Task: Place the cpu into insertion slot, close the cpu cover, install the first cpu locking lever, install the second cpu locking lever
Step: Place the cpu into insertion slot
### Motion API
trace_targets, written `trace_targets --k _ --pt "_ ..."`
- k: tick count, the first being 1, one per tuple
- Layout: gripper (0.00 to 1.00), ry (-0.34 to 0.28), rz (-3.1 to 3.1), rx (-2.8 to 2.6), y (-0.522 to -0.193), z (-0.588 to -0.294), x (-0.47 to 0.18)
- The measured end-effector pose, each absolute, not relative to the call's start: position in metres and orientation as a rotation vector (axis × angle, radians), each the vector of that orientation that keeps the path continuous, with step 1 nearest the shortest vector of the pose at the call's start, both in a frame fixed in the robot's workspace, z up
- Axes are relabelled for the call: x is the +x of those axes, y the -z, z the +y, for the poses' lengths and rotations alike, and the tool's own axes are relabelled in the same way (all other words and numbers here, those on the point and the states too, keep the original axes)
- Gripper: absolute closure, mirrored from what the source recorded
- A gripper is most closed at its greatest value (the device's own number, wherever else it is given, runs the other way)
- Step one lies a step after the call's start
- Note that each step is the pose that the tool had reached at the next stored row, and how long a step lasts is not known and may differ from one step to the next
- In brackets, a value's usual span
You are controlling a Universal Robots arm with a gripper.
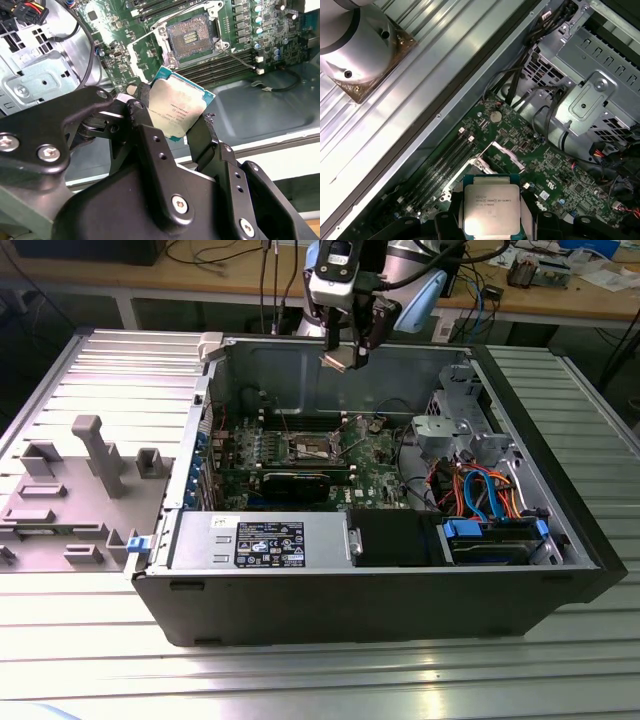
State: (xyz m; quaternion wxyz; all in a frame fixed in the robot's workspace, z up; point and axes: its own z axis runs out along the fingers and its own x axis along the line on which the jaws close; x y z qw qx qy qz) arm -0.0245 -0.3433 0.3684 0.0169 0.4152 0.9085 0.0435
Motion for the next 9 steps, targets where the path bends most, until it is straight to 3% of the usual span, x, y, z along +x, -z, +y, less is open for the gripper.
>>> trace_targets --k 9 --pt "0.46 -0.135 2.811 1.316 -0.3684 -0.3433 -0.0245"
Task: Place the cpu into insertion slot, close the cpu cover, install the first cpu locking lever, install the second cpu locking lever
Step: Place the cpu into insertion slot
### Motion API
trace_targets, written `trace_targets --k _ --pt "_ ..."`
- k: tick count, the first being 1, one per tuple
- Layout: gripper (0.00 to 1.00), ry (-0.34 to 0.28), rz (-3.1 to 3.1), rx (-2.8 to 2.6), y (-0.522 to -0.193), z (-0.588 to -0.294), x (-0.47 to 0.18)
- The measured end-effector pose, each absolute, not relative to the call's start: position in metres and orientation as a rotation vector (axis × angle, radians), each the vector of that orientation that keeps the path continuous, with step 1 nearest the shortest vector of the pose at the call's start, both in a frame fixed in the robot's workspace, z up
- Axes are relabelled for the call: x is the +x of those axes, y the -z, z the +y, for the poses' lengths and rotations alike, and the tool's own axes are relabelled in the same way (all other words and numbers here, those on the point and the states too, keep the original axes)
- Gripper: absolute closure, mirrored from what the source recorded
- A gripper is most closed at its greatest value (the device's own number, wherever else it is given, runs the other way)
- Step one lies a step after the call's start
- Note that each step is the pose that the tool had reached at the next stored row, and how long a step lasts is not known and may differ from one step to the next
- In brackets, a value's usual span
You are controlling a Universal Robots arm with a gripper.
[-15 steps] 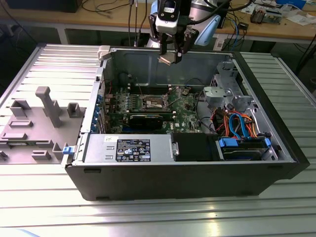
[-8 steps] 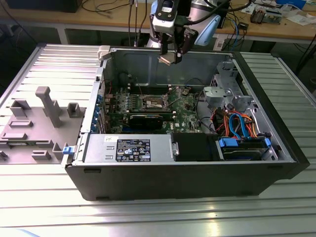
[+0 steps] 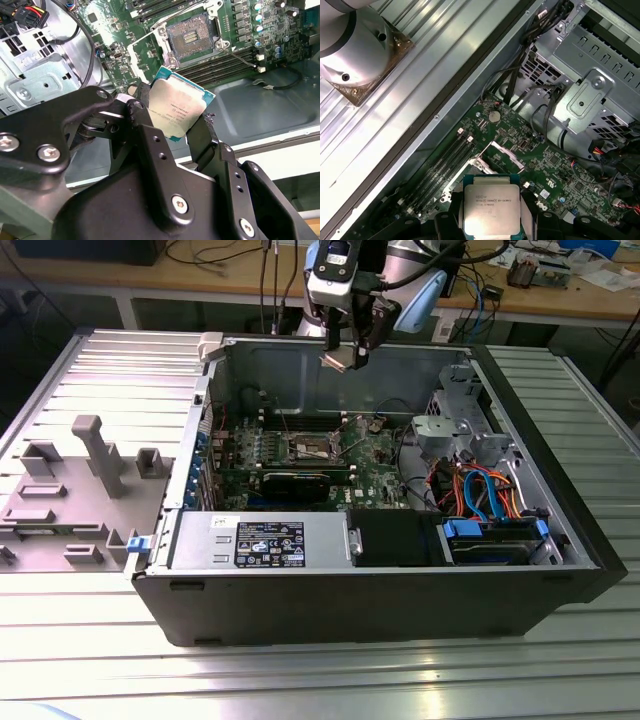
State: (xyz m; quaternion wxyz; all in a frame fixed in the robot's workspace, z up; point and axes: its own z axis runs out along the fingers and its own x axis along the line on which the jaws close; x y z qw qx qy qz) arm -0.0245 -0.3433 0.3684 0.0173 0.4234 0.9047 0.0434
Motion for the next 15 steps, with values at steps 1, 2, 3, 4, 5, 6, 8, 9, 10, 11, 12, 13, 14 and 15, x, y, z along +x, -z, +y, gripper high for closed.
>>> trace_targets --k 1,2,3,4,5,6,8,9,10,11,12,13,14,15 --pt "0.46 -0.135 2.811 1.316 -0.3684 -0.3433 -0.0246" --pt "0.46 -0.135 2.811 1.316 -0.3684 -0.3433 -0.0245" --pt "0.46 -0.135 2.811 1.316 -0.3684 -0.3433 -0.0245" --pt "0.46 -0.135 2.811 1.316 -0.3684 -0.3433 -0.0245" --pt "0.46 -0.135 2.811 1.316 -0.3684 -0.3433 -0.0245" --pt "0.46 -0.135 2.811 1.316 -0.3684 -0.3433 -0.0246" --pt "0.46 -0.135 2.81 1.319 -0.3684 -0.3433 -0.0245" --pt "0.46 -0.135 2.808 1.322 -0.3684 -0.3433 -0.0245" --pt "0.46 -0.135 2.807 1.325 -0.3684 -0.3433 -0.0245" --pt "0.46 -0.135 2.806 1.327 -0.3684 -0.3433 -0.0246" --pt "0.46 -0.134 2.804 1.331 -0.3684 -0.3433 -0.0245" --pt "0.46 -0.134 2.801 1.336 -0.3684 -0.3433 -0.0245" --pt "0.46 -0.134 2.795 1.348 -0.3684 -0.3433 -0.0247" --pt "0.46 -0.134 2.789 1.36 -0.3683 -0.3433 -0.0249"
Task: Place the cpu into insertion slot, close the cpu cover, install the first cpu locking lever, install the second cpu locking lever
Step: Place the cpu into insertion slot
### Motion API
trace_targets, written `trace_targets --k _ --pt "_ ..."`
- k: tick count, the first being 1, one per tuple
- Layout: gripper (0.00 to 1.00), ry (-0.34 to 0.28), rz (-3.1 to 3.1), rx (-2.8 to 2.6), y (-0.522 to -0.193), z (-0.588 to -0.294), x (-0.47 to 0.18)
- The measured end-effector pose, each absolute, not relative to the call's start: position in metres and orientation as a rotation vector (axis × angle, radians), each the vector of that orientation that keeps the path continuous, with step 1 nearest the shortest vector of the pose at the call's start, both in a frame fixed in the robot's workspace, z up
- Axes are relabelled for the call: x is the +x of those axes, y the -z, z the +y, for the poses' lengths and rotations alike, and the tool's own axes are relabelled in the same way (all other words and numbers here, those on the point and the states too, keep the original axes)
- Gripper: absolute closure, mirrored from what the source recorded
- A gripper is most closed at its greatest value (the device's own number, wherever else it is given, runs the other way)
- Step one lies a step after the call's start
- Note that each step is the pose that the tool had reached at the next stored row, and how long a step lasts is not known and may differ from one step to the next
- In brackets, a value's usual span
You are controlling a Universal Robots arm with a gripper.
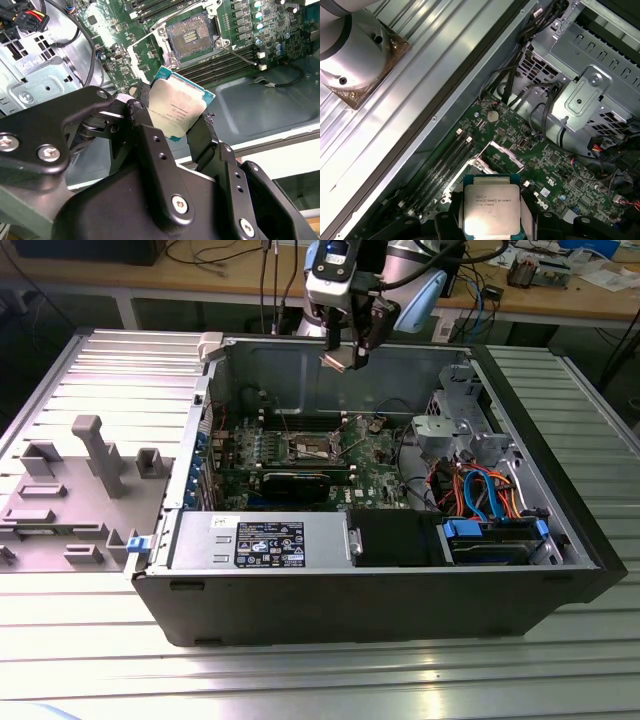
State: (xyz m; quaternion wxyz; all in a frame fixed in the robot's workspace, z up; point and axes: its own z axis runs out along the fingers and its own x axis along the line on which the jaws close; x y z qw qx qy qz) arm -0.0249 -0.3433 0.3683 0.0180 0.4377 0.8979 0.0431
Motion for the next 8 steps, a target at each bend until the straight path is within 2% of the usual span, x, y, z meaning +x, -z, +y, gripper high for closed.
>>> trace_targets --k 8 --pt "0.46 -0.131 2.726 1.474 -0.3679 -0.3433 -0.0249"
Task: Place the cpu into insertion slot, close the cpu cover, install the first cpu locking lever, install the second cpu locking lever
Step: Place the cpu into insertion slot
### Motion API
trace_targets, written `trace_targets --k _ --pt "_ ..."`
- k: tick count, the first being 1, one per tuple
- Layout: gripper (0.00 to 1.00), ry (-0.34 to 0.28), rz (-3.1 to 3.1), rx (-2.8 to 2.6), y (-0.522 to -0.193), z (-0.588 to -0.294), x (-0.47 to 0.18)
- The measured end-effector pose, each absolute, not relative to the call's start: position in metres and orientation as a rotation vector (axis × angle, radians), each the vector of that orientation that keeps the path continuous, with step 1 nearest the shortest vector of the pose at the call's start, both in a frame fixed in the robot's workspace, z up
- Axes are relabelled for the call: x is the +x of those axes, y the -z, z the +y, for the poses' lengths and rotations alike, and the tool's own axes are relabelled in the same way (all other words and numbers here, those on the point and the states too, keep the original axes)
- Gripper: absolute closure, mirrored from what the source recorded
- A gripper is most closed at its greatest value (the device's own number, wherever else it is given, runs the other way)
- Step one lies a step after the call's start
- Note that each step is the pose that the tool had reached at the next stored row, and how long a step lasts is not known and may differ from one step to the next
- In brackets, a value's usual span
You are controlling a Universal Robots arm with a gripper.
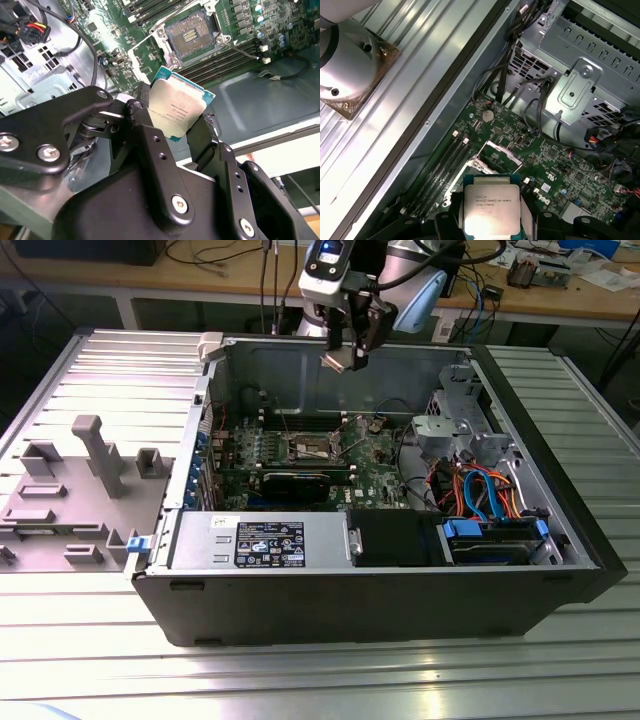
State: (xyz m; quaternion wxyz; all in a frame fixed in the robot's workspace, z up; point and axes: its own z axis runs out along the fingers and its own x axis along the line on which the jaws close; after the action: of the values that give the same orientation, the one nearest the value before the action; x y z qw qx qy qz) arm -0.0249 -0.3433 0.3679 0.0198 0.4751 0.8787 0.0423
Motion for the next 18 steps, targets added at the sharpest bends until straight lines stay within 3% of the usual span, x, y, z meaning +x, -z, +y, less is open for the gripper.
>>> trace_targets --k 18 --pt "0.46 -0.129 2.679 1.553 -0.3676 -0.3433 -0.0249"
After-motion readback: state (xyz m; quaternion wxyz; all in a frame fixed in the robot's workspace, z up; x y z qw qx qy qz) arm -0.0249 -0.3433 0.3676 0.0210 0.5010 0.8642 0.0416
